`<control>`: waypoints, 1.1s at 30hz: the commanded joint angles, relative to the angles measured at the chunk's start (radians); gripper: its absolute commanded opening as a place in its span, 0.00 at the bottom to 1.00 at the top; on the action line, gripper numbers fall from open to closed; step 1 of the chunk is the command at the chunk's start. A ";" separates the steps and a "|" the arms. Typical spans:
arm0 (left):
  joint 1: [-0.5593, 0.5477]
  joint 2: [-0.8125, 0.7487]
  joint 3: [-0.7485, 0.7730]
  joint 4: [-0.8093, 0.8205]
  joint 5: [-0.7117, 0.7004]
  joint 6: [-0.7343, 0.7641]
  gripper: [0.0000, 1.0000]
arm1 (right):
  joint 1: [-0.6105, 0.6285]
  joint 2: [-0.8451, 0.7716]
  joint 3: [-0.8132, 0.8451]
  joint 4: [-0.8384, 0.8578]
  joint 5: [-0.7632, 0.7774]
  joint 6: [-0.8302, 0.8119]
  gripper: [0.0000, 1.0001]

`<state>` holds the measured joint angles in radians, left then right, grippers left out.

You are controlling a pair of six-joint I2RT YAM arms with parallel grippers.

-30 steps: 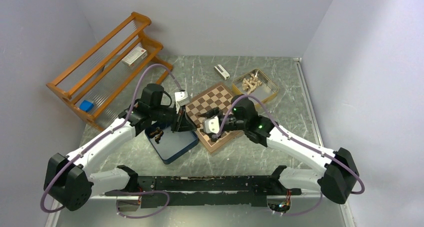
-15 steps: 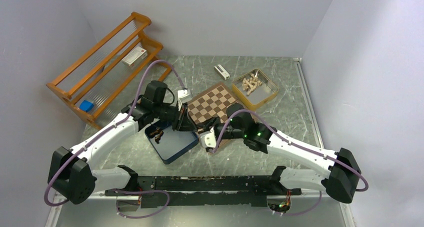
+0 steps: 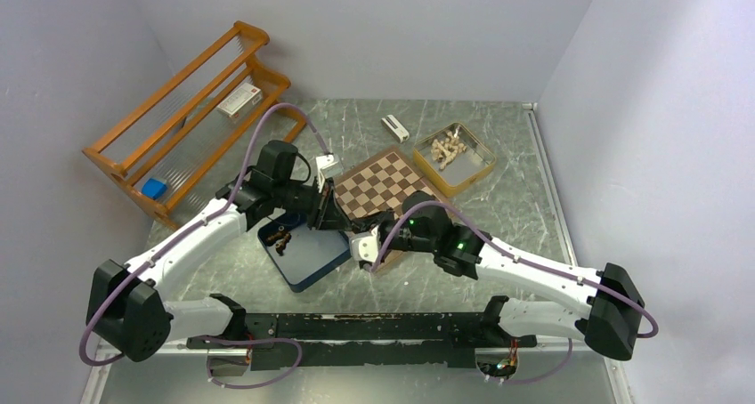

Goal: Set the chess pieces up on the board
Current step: Place the chess piece on the chessboard.

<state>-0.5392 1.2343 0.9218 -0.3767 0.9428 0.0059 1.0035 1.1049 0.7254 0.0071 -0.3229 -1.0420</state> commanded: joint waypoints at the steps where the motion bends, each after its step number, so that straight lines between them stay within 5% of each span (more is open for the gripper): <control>1: -0.001 -0.056 0.004 0.104 -0.027 -0.102 0.15 | 0.003 -0.005 -0.014 0.108 0.069 0.113 0.00; 8: 0.001 -0.082 0.001 0.093 -0.093 -0.088 0.26 | -0.001 -0.036 -0.050 0.210 0.092 0.203 0.00; 23: 0.010 -0.230 -0.056 0.292 -0.215 -0.298 0.41 | -0.003 -0.115 -0.167 0.482 0.184 0.452 0.00; 33: 0.010 -0.211 -0.094 0.403 -0.215 -0.429 0.44 | -0.003 -0.115 -0.177 0.533 0.233 0.513 0.00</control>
<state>-0.5335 1.0176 0.8383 -0.0601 0.7441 -0.3649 1.0023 1.0058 0.5606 0.4698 -0.1219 -0.5667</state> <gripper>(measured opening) 0.435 0.217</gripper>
